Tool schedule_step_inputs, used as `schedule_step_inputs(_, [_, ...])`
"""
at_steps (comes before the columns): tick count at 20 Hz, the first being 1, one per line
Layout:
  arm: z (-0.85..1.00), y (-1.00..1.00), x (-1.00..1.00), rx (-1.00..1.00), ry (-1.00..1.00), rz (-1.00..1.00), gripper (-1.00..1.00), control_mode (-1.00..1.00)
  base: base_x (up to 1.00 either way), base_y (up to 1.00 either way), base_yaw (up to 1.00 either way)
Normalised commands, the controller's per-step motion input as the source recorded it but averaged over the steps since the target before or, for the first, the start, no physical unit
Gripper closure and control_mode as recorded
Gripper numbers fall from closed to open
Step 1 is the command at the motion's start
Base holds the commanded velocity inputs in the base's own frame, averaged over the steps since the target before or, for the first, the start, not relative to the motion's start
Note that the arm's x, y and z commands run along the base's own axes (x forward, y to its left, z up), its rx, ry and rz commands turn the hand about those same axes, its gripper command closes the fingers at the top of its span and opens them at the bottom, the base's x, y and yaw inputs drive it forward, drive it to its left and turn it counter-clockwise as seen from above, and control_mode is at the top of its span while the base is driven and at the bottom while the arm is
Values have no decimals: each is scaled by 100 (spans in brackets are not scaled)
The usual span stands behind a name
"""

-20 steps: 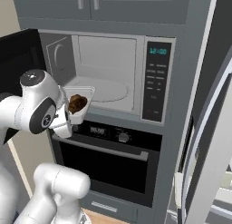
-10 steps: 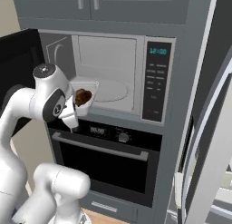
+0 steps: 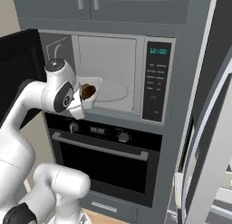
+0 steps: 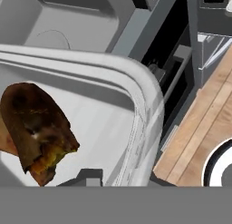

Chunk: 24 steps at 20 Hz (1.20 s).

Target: Place the tupperware containing the chicken drumstick and sweet potato meal in the microwave. Close the microwave door and press the start button to reheat the meal.

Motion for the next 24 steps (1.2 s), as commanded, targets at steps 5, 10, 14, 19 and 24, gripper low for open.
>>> schedule_step_inputs(5, [-11, 0, 53, 0, 0, 0, 100, -100, 0, 0, 0])
schedule_step_inputs(10, [-22, -5, 51, 0, 0, 0, 100, -100, 0, 0, 0])
schedule_step_inputs(14, [-24, -6, 50, 0, 0, 0, 100, -100, 0, 0, 0])
schedule_step_inputs(19, [-21, -2, 55, 0, 1, 0, 100, -100, 0, 0, 0])
schedule_step_inputs(24, [-11, 0, 65, 0, 2, 0, 100, -100, 0, 0, 0])
